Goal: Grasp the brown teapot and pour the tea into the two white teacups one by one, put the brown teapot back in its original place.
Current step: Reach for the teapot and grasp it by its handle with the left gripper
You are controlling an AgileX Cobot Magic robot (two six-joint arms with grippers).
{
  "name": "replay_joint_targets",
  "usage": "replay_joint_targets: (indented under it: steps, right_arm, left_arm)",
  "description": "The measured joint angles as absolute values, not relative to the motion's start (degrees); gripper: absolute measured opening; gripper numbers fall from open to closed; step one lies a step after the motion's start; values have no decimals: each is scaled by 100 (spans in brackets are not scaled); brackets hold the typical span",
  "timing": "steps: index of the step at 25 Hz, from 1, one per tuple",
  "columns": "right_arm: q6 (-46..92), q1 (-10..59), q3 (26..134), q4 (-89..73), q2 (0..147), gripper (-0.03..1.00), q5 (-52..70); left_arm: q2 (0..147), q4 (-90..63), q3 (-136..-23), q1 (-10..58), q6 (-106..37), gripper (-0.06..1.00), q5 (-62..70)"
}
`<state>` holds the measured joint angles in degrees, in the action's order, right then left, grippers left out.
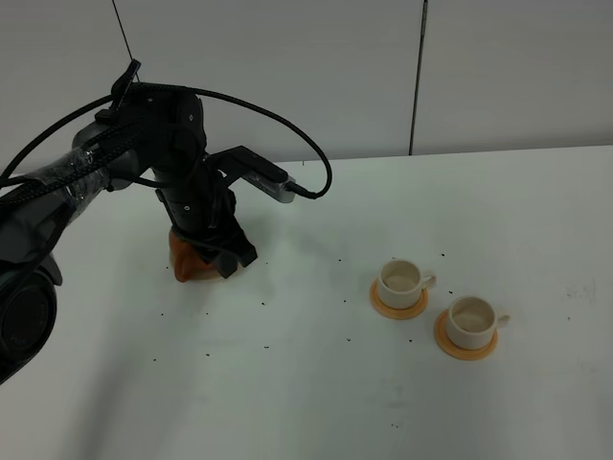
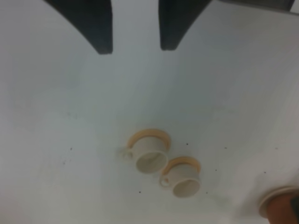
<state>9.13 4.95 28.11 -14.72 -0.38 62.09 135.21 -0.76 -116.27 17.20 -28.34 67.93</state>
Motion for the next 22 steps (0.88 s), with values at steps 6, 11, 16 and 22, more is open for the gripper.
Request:
replay_joint_targets:
  steps: [6,11,16,22]
  right_arm:
    - [913,495,2811,-1472,-38,24,6209]
    - [913,495,2811,-1472,-38,24,6209]
    - [913,495,2811,-1472,-38,24,6209]
    - [913,495,2811,-1472,-38,24,6209]
  left_arm:
    - [13404,-556,-11627,1720,-2675,39,6793]
    - [12931,-376,-11627,1720,-1785,39,6798]
    - [12734,-162,-11497,1720,-754,39,6798]
    - [12708,161,-11215,1720,-254,39,6798]
